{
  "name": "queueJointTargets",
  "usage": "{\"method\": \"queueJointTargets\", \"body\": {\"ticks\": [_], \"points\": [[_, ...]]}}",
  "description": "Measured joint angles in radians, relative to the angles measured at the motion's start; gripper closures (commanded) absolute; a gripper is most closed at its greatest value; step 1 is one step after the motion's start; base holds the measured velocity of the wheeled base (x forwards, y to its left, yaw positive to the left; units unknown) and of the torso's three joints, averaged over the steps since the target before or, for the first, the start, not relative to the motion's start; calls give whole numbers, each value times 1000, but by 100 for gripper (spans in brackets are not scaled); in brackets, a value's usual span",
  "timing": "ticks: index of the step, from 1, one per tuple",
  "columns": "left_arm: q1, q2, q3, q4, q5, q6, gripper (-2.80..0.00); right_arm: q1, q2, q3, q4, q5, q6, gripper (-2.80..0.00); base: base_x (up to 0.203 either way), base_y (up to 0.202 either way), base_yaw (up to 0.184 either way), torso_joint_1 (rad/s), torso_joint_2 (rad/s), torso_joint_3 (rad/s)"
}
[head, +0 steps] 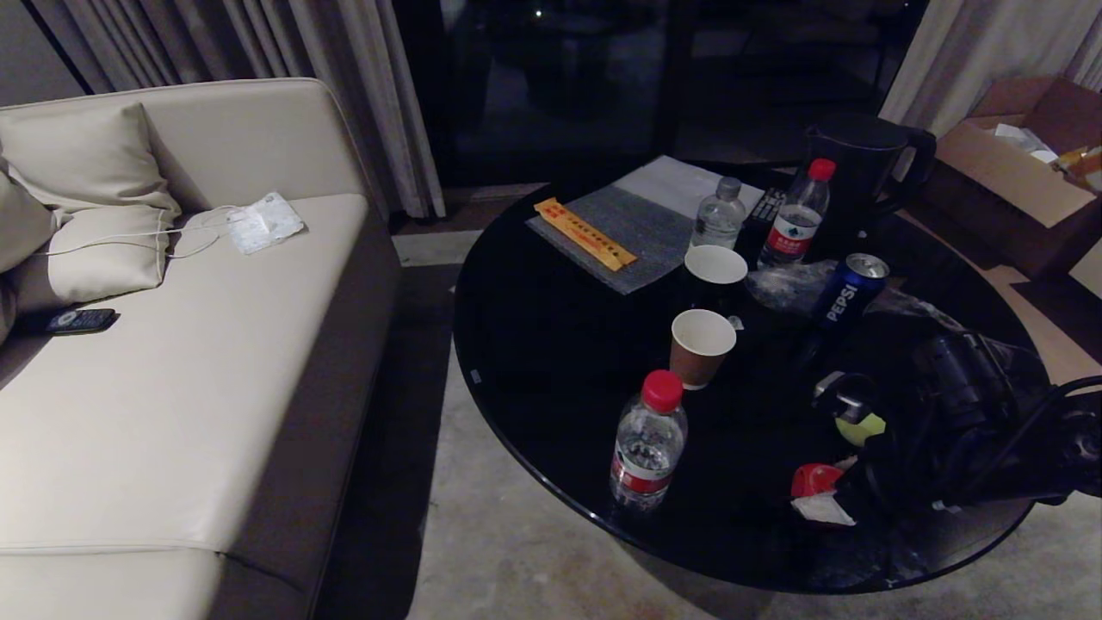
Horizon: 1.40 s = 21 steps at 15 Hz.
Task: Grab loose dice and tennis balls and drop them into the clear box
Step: Pick up toys out of the box
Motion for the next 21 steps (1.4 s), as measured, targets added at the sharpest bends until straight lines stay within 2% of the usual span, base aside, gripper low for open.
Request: {"method": "queueJointTargets", "body": {"ticks": [10,12,17,21], "points": [[0,0,0,0,0,0,0,0,-42,2,0,2,7,0,0,0,0,0,0,0],[0,0,0,0,0,0,0,0,-72,11,0,2,47,0,0,0,0,0,0,0],[0,0,0,0,0,0,0,-1,-127,22,-4,-10,235,0,0,0,0,0,0,0],[0,0,0,0,0,0,0,-2,-100,4,-52,-143,311,0,0,0,0,0,0,0]]}}
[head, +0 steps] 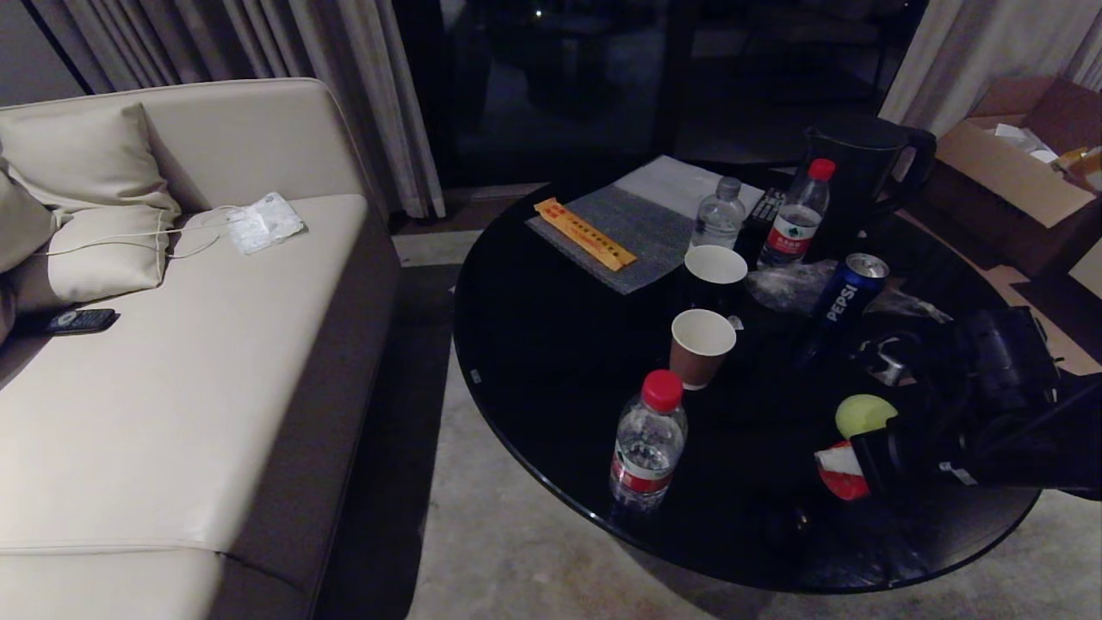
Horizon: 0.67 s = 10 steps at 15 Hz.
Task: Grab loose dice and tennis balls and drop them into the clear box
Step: Pick up toys out of the box
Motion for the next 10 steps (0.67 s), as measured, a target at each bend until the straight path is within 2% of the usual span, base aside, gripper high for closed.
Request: {"method": "queueJointTargets", "body": {"ticks": [2,5,6,10], "points": [[0,0,0,0,0,0,0,3,38,-1,-77,-73,10,0,0,0,0,0,0,0],[0,0,0,0,0,0,0,6,92,-3,-117,-90,12,0,0,0,0,0,0,0],[0,0,0,0,0,0,0,6,106,-3,-118,-91,12,-280,0,0,0,0,0,0],[0,0,0,0,0,0,0,9,139,-9,-120,-92,13,-280,0,0,0,0,0,0]]}}
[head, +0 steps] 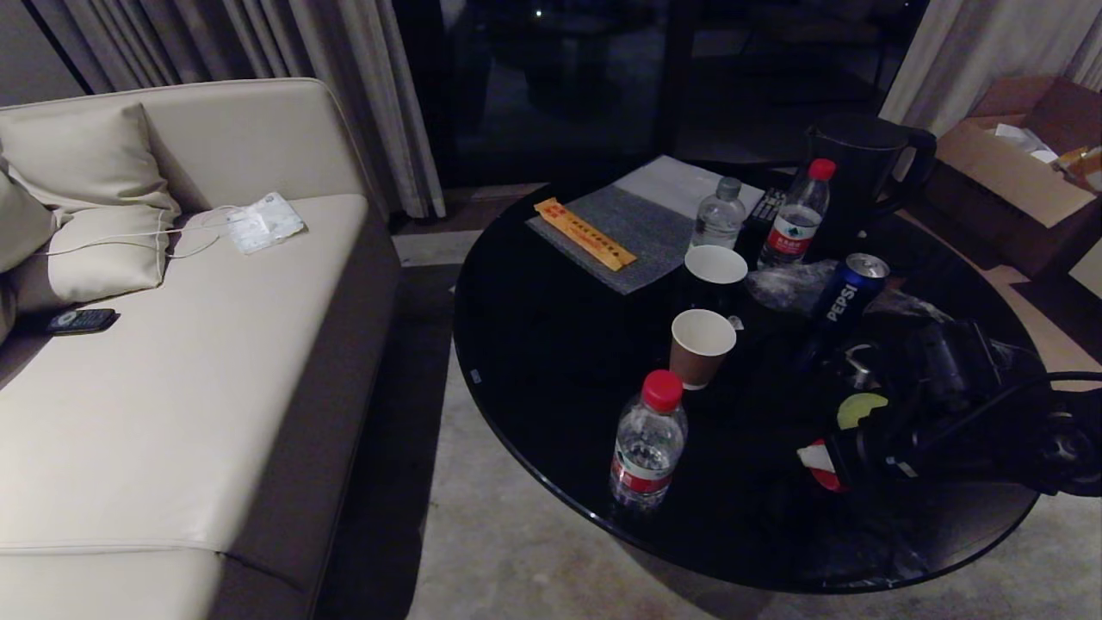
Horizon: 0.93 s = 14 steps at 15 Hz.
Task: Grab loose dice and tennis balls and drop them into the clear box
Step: Pick up toys out of the box
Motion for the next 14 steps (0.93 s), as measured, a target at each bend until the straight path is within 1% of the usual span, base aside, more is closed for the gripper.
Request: {"method": "queueJointTargets", "body": {"ticks": [8,13,14], "points": [[0,0,0,0,0,0,0,6,-22,22,10,-4,-10,-280,0,0,0,0,0,0],[0,0,0,0,0,0,0,9,-3,16,3,-4,-16,-280,0,0,0,0,0,0],[0,0,0,0,0,0,0,9,3,15,3,-4,-20,0,0,0,0,0,0,0]]}}
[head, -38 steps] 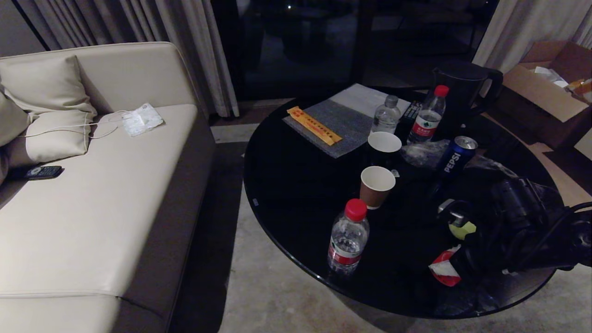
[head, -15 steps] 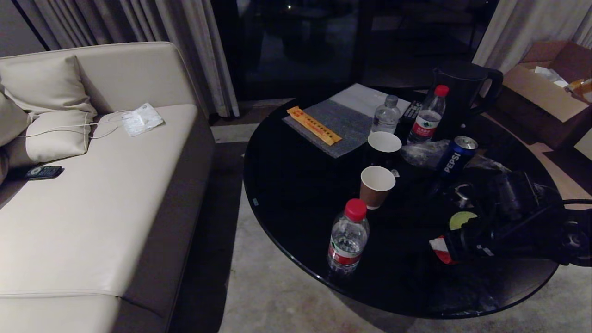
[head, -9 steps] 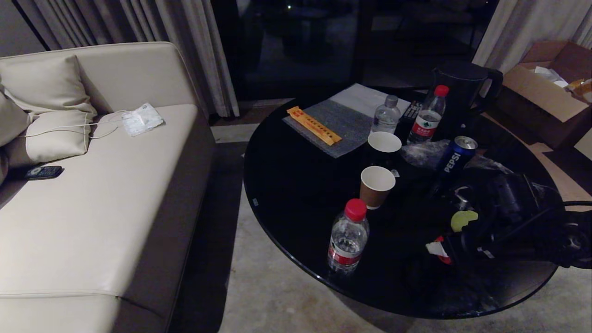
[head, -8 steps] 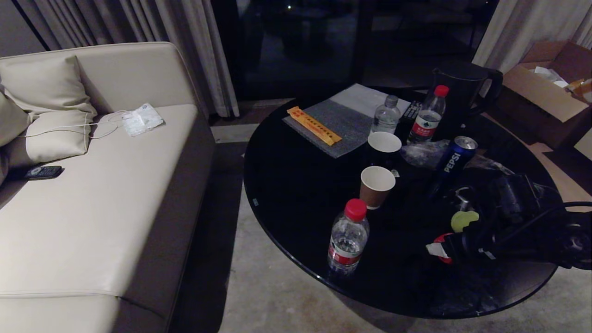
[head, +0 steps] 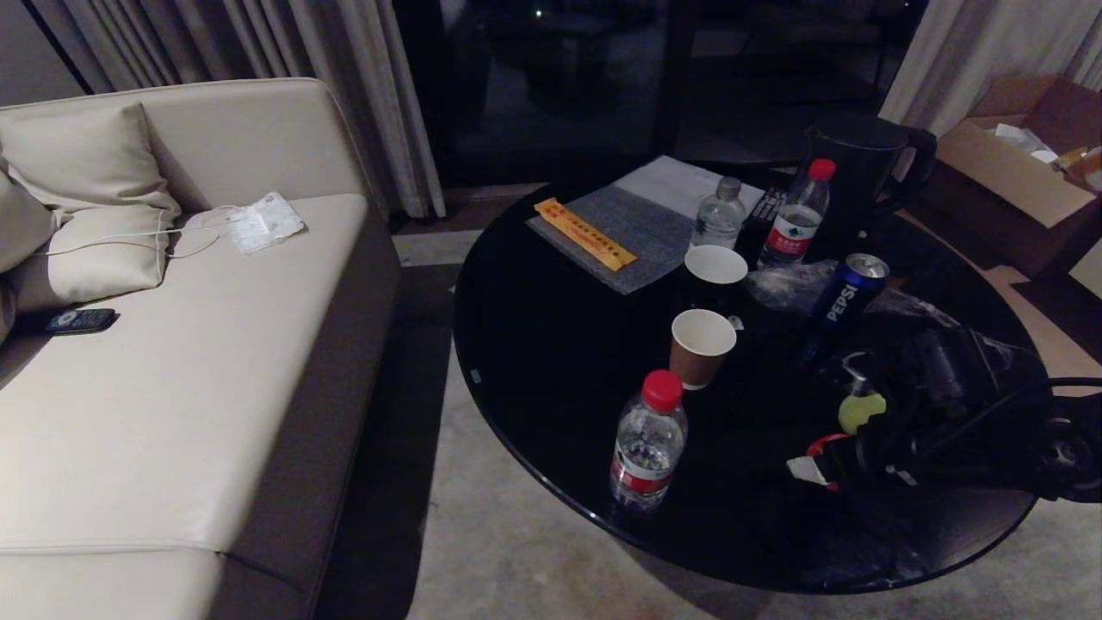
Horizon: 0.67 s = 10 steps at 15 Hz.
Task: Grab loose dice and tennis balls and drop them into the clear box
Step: Pick up toys out of the box
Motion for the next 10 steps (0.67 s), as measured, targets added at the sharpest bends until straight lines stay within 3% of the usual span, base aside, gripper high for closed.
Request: {"method": "queueJointTargets", "body": {"ticks": [5,10], "points": [[0,0,0,0,0,0,0,0,28,-3,1,-4,-53,0,0,0,0,0,0,0],[0,0,0,0,0,0,0,5,6,10,6,-30,-53,0,0,0,0,0,0,0]]}}
